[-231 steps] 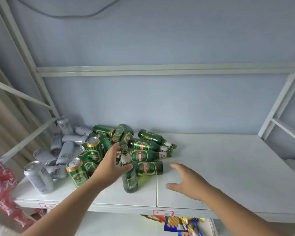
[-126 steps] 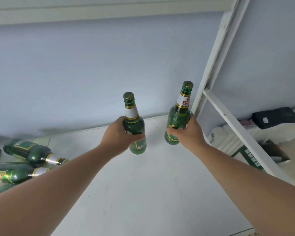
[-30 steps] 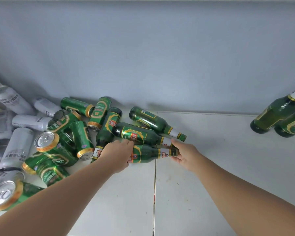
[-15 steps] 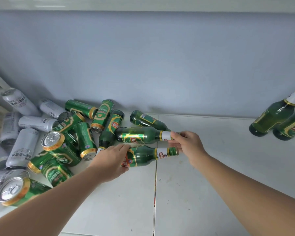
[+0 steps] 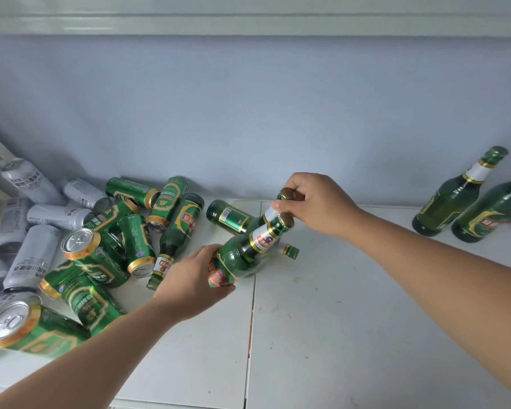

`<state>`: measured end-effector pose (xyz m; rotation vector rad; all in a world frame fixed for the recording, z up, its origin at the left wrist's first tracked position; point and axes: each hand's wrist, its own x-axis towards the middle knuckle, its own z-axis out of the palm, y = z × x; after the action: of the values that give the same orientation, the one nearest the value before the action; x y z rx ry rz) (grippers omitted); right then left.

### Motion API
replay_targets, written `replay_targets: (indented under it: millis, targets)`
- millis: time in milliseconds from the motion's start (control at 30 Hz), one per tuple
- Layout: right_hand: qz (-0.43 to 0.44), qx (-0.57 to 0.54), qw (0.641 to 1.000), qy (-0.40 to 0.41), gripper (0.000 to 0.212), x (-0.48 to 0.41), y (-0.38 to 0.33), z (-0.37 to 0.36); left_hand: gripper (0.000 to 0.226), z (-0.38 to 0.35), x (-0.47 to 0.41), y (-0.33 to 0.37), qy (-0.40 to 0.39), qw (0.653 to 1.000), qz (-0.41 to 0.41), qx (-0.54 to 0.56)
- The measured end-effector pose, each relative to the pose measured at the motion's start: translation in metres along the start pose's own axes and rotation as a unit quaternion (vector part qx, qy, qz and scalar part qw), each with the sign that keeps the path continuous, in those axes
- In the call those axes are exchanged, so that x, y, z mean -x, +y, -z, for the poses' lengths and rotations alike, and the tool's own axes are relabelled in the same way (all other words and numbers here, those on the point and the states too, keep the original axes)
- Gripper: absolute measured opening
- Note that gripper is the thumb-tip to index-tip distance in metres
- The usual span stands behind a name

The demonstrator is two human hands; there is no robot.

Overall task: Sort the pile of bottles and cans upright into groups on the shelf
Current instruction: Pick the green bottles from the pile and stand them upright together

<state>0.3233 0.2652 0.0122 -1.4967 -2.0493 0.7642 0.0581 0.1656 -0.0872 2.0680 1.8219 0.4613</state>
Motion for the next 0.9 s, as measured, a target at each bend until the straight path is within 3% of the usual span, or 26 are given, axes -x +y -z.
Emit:
replay_targets:
  millis: [533, 900]
  targets:
    - [0.013, 0.105, 0.994, -0.007, 0.029, 0.072, 0.036, 0.094, 0.069, -0.052, -0.019, 0.073, 0.011, 0.981, 0.093, 0.169]
    - [-0.018, 0.120, 0.992, 0.028, 0.030, 0.105, 0.077, 0.150, 0.064, -0.070, -0.027, 0.096, 0.027, 0.973, 0.118, 0.195]
